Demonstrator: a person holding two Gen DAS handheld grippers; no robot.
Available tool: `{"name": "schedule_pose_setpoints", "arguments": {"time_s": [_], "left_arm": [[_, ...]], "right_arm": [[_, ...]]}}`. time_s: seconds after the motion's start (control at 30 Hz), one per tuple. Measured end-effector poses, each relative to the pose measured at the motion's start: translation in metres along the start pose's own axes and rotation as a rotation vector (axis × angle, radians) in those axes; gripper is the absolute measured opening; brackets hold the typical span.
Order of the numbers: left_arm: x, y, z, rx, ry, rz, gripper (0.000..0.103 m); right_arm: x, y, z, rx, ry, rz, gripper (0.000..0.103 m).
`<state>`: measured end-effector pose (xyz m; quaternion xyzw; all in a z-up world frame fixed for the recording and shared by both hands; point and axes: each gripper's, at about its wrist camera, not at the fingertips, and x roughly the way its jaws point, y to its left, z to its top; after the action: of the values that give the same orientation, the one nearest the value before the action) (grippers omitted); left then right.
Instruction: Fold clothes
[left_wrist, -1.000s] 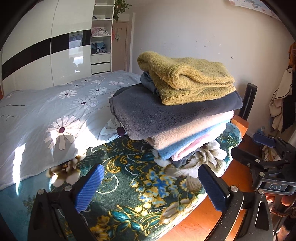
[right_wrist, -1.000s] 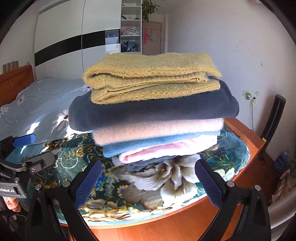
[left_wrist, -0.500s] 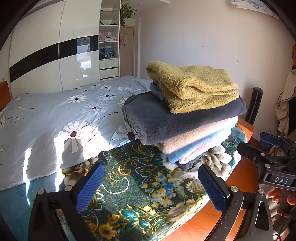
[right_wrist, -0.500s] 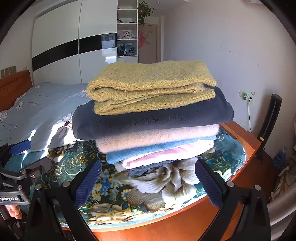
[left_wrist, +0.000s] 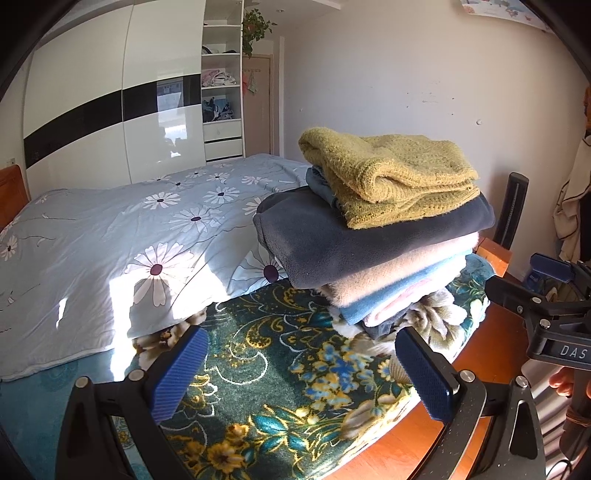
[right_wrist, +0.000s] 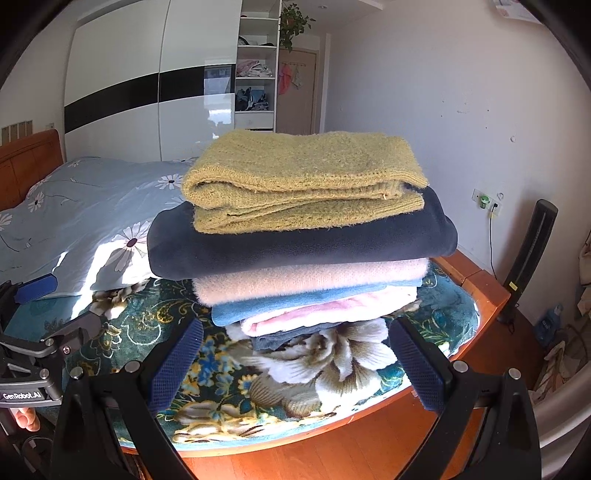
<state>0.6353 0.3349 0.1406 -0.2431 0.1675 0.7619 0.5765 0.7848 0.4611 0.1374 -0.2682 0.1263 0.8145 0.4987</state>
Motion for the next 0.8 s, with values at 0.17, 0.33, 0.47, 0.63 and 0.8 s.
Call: {"name": "schedule_pose_setpoints", "arguments": {"time_s": [0.17, 0.33, 0.47, 0.63, 0.8], "left_arm": [[-0.004, -0.002, 0.001, 0.009, -0.011, -0.003, 0.103], [-0.006, 0.0, 0.001, 0.007, -0.016, -0.001, 0.103], [-0.005, 0.0, 0.002, 0.004, -0.011, 0.007, 0.103], [-0.006, -0.001, 0.004, 0.008, -0.015, -0.001, 0.103], [-0.009, -0.002, 0.005, 0.019, -0.022, -0.005, 0.103]], "right_arm": [[-0.003, 0.001, 0.001, -0.002, 0.0, 0.001, 0.101], [-0.006, 0.002, 0.003, -0.005, -0.001, 0.002, 0.101], [-0.007, 0.004, 0.005, -0.018, 0.001, -0.002, 0.101], [-0.011, 0.005, 0.007, -0.024, -0.002, -0.008, 0.101], [-0.014, 0.004, 0.01, -0.027, -0.007, -0.018, 0.101]]}}
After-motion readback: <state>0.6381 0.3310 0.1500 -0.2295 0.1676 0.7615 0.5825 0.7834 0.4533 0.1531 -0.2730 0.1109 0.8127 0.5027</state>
